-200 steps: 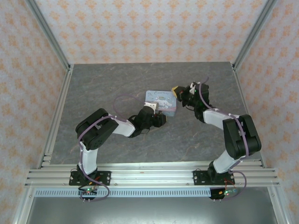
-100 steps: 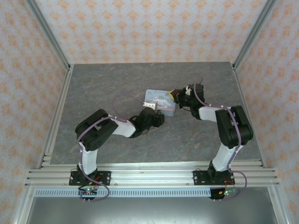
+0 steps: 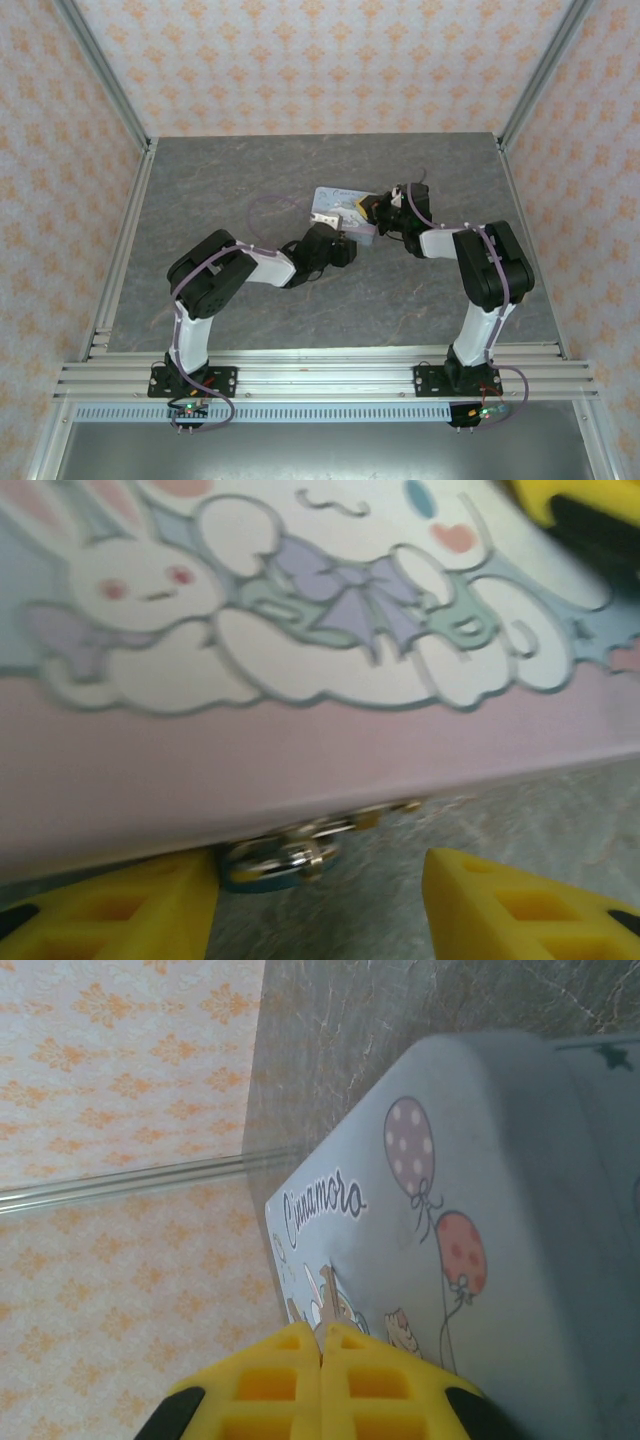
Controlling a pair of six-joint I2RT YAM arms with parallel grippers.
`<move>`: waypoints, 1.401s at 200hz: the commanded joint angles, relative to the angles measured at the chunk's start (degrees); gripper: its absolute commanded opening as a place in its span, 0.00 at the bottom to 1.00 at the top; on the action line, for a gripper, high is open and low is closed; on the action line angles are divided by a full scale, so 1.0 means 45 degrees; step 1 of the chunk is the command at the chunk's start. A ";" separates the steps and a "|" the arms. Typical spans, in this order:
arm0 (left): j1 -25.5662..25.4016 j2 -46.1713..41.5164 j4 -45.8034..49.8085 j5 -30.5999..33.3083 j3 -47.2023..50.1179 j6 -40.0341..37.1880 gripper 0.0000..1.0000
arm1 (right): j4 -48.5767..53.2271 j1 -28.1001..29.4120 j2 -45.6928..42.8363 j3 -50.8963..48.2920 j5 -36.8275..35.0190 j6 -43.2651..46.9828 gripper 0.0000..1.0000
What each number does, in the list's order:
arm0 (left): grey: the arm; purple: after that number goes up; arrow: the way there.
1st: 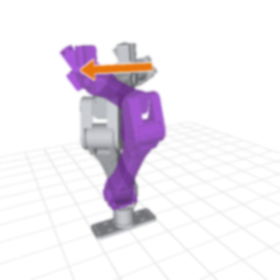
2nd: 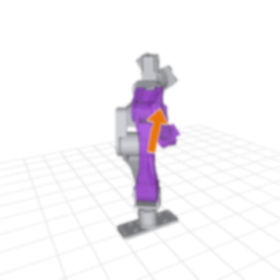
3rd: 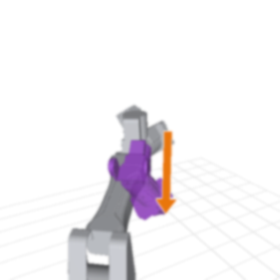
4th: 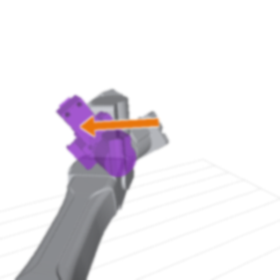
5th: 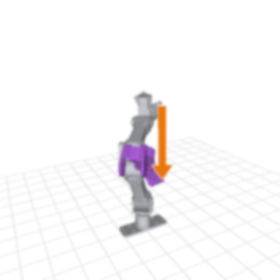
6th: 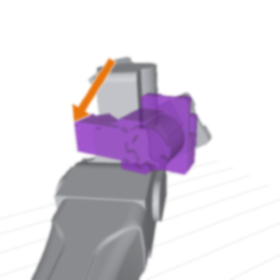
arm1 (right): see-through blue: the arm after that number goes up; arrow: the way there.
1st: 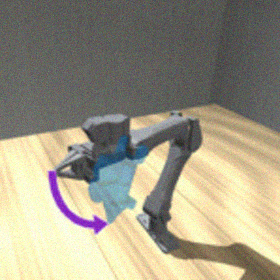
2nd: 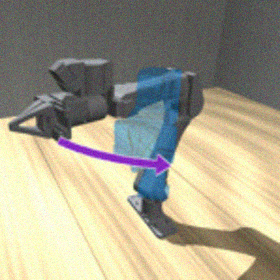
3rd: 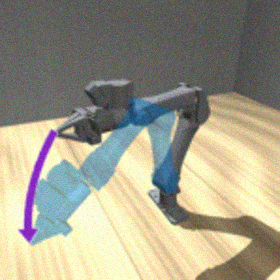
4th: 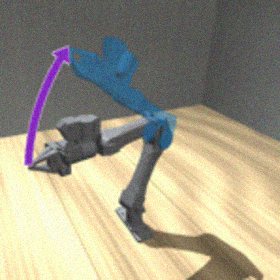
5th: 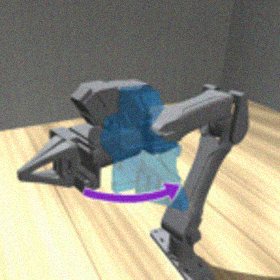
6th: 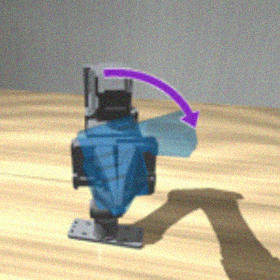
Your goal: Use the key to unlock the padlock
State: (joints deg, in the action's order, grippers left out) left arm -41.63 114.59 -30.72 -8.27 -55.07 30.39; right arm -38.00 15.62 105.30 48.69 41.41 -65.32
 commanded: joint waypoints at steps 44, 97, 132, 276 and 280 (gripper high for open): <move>0.0670 0.1115 -0.4564 -0.2253 0.0579 0.3962 0.56 | -0.0548 0.0084 0.0663 -0.0175 0.0096 -0.0011 0.00; 0.0715 0.1007 -0.5439 -0.2235 0.1040 0.4829 0.53 | -0.0560 0.0080 0.0721 -0.0155 0.0125 -0.0016 0.00; 0.0466 0.0610 -0.6210 -0.1830 0.1476 0.5373 0.53 | -0.0630 0.0103 0.0757 -0.0175 0.0092 -0.0042 0.00; 0.0012 0.1423 -0.6707 0.1047 0.1845 0.7364 0.50 | -0.1027 0.0182 0.1017 -0.0194 0.0088 -0.0289 0.00; 0.0013 0.1453 -0.6708 0.1055 0.1824 0.7394 0.49 | -0.1028 0.0172 0.1024 -0.0194 0.0095 -0.0287 0.00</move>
State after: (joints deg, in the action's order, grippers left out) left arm -41.28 119.77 -59.68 -8.19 -47.53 61.65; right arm -44.45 15.84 108.18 48.69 41.60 -66.02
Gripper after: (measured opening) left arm 0.501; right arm 0.045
